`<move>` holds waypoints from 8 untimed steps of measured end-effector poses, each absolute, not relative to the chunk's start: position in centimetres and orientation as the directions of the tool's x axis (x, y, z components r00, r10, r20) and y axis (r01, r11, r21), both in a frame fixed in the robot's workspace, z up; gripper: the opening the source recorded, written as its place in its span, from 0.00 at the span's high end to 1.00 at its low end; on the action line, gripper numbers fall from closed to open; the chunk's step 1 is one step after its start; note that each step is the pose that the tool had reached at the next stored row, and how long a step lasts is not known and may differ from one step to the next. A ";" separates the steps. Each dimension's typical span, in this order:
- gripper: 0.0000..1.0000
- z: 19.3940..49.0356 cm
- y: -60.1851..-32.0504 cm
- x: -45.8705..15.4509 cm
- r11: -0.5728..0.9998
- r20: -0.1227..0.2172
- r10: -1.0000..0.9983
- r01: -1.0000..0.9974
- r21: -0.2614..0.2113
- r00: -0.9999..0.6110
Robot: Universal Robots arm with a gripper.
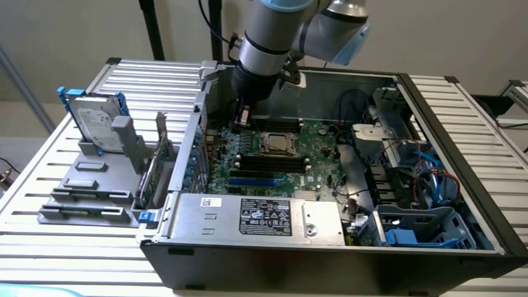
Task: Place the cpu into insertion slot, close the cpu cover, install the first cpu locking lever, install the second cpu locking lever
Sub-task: 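Install the first cpu locking lever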
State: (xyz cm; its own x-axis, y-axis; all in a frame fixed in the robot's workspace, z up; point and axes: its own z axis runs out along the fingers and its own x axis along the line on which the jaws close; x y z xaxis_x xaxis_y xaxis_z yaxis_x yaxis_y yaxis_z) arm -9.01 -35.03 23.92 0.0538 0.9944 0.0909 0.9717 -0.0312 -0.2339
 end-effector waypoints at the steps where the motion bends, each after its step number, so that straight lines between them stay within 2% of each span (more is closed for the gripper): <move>1: 0.89 23.9 -35.0 -9.1 -0.037 0.093 0.994 0.972 -0.234 0.061; 8: 0.89 23.9 -35.0 -9.4 -0.097 0.115 0.985 0.967 -0.236 0.127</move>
State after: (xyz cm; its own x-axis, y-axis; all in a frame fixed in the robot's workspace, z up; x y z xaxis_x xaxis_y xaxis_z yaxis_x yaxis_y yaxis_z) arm -9.37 -35.03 23.94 0.1265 0.9853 0.1145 0.9670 -0.0968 -0.2355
